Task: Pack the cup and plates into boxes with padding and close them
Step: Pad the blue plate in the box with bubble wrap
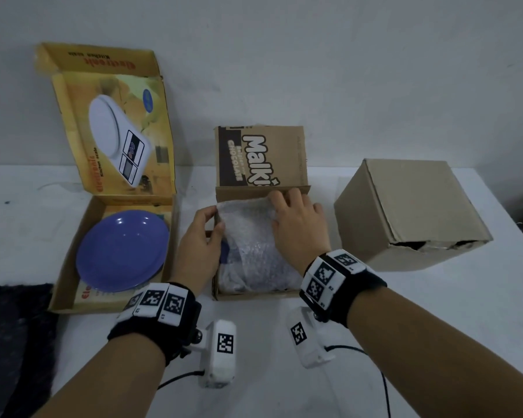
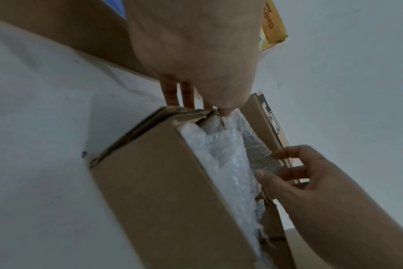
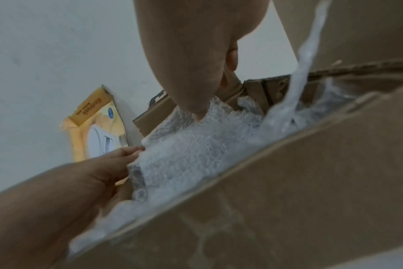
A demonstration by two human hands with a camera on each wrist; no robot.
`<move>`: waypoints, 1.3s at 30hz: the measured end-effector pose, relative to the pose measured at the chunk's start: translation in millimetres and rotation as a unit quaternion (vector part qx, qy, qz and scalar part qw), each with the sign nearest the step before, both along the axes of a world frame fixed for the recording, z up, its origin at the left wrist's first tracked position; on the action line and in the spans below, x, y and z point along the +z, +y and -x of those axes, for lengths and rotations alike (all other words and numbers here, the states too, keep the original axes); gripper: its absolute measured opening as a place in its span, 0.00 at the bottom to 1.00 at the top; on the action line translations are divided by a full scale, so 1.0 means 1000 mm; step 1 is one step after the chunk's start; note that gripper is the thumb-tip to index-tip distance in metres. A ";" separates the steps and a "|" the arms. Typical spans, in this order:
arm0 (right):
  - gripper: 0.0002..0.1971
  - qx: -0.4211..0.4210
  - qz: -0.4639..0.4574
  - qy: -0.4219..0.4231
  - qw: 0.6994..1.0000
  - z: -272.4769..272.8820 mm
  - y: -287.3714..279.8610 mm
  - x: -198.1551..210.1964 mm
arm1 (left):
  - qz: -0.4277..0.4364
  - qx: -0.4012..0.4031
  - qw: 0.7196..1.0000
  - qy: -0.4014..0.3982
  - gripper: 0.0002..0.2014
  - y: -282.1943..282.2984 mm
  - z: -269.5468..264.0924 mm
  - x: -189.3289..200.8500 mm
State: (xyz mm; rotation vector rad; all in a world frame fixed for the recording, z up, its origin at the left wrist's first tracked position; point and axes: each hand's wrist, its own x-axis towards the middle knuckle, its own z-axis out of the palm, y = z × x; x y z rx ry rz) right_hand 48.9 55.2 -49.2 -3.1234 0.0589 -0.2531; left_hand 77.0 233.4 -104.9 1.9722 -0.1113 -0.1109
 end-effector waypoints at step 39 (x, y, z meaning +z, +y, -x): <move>0.49 -0.079 -0.158 0.278 0.944 0.019 0.032 -0.033 | 0.139 -0.054 0.981 0.122 0.37 0.011 0.015 -0.016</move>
